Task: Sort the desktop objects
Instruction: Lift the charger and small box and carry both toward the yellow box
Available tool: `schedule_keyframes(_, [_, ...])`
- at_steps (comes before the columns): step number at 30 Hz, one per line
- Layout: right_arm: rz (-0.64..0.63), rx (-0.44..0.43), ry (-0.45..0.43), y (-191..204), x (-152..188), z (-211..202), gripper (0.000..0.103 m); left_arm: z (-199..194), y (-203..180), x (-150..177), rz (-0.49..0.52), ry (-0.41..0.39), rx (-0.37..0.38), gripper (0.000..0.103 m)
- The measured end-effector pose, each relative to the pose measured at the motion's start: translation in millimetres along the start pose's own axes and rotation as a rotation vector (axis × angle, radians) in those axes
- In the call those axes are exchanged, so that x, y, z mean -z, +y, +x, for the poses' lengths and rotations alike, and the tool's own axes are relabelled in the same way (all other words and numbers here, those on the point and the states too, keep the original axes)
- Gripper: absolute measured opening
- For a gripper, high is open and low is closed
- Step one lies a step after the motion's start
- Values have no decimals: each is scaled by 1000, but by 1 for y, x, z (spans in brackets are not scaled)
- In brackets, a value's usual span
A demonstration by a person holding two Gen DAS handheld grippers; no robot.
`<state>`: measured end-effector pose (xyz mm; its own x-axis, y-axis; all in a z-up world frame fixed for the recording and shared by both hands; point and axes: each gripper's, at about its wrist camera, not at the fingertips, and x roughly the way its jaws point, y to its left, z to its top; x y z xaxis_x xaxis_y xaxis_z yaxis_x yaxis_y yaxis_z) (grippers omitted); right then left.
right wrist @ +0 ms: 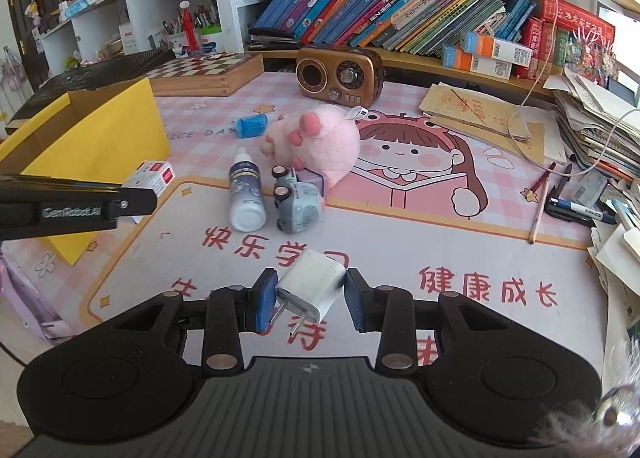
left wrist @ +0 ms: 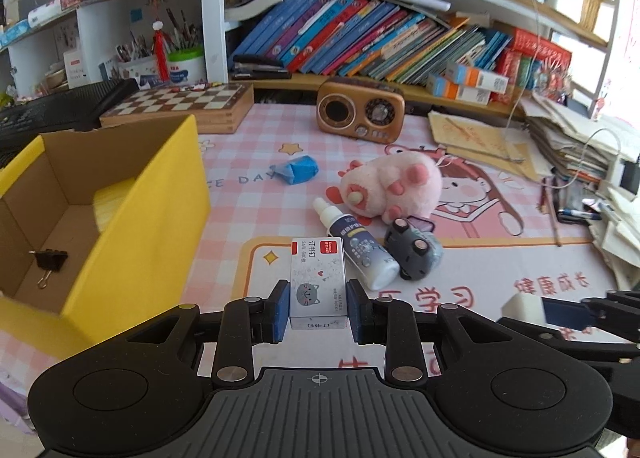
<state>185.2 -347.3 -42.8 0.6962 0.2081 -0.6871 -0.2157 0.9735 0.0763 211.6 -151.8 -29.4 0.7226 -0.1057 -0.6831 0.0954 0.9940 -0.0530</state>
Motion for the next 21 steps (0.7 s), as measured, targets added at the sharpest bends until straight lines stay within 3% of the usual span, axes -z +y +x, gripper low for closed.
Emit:
schedule_keyframes(13, [54,67,-34,42,17,-37,34,-57,30,27,-10,-40,100,28])
schedule_keyframes(21, [67,81,-28,91,28,-50,34,-81,65,45,14,-43,135,28])
